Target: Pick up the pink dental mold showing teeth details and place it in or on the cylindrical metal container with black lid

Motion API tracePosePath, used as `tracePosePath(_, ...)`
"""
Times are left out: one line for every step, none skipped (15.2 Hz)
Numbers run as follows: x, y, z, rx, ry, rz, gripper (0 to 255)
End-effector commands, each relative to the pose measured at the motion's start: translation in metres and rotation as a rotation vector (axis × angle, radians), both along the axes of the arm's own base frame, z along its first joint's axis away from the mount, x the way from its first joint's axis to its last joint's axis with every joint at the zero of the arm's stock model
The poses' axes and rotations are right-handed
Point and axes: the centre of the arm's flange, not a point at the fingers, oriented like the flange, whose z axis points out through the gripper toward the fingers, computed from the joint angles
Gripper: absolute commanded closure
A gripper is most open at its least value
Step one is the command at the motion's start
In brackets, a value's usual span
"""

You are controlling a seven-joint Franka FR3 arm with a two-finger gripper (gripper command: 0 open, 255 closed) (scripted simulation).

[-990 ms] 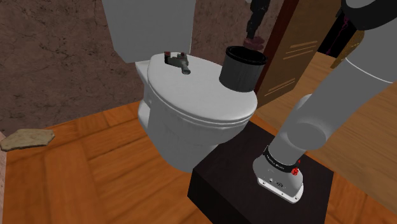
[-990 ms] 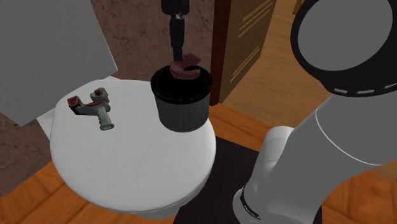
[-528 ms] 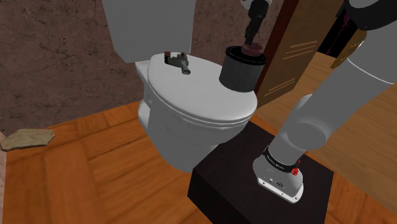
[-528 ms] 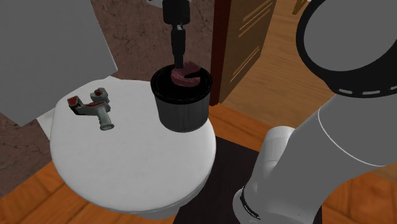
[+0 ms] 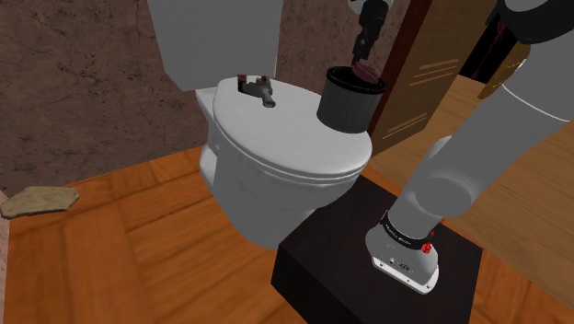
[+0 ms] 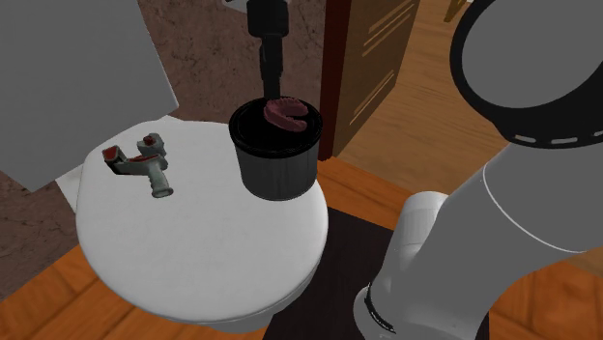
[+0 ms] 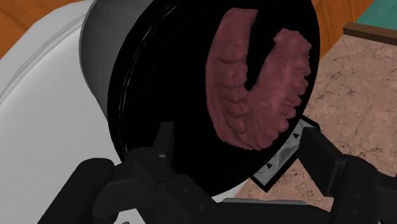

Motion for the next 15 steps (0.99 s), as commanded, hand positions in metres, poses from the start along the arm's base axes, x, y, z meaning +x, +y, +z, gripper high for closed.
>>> tracePosePath(0.000,0.000,0.000,0.000,0.000,0.000,0)
tracePosePath(0.000,0.000,0.000,0.000,0.000,0.000,0)
tracePosePath(0.000,0.000,0.000,0.000,0.000,0.000,0)
tracePosePath(0.003,-0.006,0.011,0.000,0.000,0.000,0)
tracePosePath(0.006,-0.013,0.022,0.000,0.000,0.000,0)
tracePosePath(0.009,-0.019,0.033,0.000,0.000,0.000,0)
tracePosePath(0.012,-0.024,0.042,0.000,0.000,0.000,0)
tracePosePath(0.012,-0.024,0.042,0.000,0.000,0.000,0)
tracePosePath(0.012,-0.024,0.042,0.000,0.000,0.000,0)
tracePosePath(0.012,-0.024,0.042,0.000,0.000,0.000,0)
tracePosePath(0.012,-0.024,0.042,0.000,0.000,0.000,0)
tracePosePath(0.012,-0.024,0.042,0.000,0.000,0.000,0)
tracePosePath(0.012,-0.024,0.042,0.000,0.000,0.000,0)
tracePosePath(0.012,-0.024,0.042,0.000,0.000,0.000,0)
tracePosePath(0.012,-0.024,0.042,0.000,0.000,0.000,0)
